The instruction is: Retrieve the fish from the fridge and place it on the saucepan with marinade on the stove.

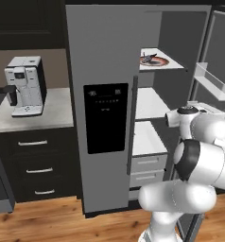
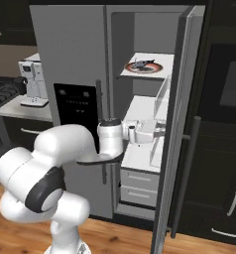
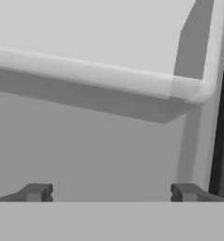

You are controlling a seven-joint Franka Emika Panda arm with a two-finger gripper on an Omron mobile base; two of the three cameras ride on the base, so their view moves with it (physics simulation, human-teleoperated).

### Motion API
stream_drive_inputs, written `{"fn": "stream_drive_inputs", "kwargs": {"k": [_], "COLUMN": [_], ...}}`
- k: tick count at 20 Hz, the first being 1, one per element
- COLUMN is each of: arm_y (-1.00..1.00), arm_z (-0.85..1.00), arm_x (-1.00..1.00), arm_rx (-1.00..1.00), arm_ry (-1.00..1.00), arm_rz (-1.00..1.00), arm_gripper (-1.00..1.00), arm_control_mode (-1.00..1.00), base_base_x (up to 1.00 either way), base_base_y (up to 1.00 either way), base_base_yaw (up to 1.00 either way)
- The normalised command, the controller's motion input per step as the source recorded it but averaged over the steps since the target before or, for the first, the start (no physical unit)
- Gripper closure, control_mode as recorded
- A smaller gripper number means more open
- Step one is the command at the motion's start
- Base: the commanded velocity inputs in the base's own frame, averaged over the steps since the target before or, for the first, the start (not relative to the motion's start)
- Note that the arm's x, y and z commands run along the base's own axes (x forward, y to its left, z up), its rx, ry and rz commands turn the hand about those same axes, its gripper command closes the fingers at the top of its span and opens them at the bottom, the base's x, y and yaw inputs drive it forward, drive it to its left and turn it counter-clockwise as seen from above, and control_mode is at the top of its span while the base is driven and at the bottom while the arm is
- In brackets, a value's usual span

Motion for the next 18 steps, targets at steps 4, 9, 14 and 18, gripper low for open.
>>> {"fn": "stream_drive_inputs", "kwargs": {"k": [4, 9, 14, 18], "arm_y": [-0.83, -0.97, -1.0, -0.86], "arm_z": [0.0, 0.0, 0.0, 0.0], "arm_x": [0.0, 0.06, 0.08, 0.04], "arm_rx": [0.0, 0.0, 0.04, 0.06], "arm_ry": [0.0, 0.0, 0.0, 0.0], "arm_rz": [0.0, 0.0, 0.03, 0.04], "arm_gripper": [-1.0, -1.0, -1.0, -1.0], "arm_control_mode": [-1.0, -1.0, -1.0, -1.0], "base_base_x": [0.0, 0.0, 0.0, 0.0], "base_base_y": [0.0, 0.0, 0.0, 0.0], "base_base_yaw": [0.0, 0.0, 0.0, 0.0]}}
